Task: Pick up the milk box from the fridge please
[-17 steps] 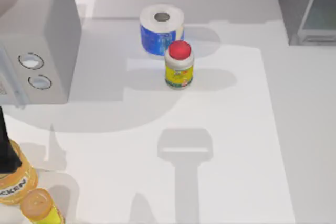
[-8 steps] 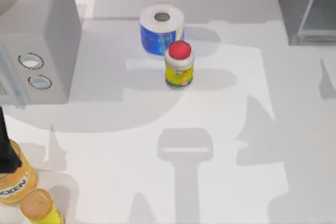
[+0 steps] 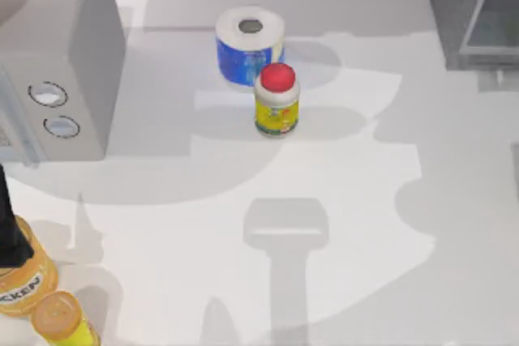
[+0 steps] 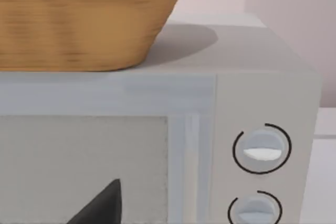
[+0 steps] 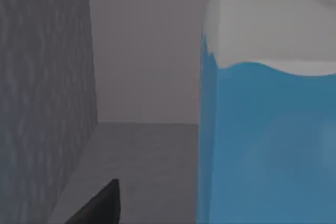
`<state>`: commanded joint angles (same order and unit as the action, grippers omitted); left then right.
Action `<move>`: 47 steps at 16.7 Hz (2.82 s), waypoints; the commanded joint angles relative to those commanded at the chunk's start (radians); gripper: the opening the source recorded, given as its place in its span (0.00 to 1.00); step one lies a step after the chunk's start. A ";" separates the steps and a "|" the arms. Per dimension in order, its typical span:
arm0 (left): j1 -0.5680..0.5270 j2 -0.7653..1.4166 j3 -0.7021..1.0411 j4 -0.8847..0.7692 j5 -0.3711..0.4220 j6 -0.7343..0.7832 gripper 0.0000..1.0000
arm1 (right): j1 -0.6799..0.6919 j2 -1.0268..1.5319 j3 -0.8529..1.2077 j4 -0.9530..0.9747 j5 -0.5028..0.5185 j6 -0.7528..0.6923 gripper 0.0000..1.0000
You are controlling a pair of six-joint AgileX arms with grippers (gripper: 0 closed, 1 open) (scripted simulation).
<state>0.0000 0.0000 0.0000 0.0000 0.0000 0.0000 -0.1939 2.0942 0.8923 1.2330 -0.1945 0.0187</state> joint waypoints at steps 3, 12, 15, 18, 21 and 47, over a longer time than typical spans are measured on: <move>0.000 0.000 0.000 0.000 0.000 0.000 1.00 | -0.006 0.030 0.038 -0.038 0.029 -0.005 1.00; 0.000 0.000 0.000 0.000 0.000 0.000 1.00 | 0.006 0.115 0.206 -0.113 0.042 -0.006 1.00; 0.000 0.000 0.000 0.000 0.000 0.000 1.00 | 0.015 0.167 0.310 -0.169 0.052 -0.006 1.00; 0.000 0.000 0.000 0.000 0.000 0.000 1.00 | 0.017 0.178 0.327 -0.180 0.054 -0.007 1.00; 0.000 0.000 0.000 0.000 0.000 0.000 1.00 | 0.017 0.178 0.327 -0.180 0.054 -0.007 0.92; 0.000 0.000 0.000 0.000 0.000 0.000 1.00 | 0.015 0.102 0.344 -0.276 0.052 -0.008 0.00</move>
<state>0.0000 0.0000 0.0000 0.0000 0.0000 0.0000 -0.1792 2.1965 1.2359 0.9573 -0.1430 0.0103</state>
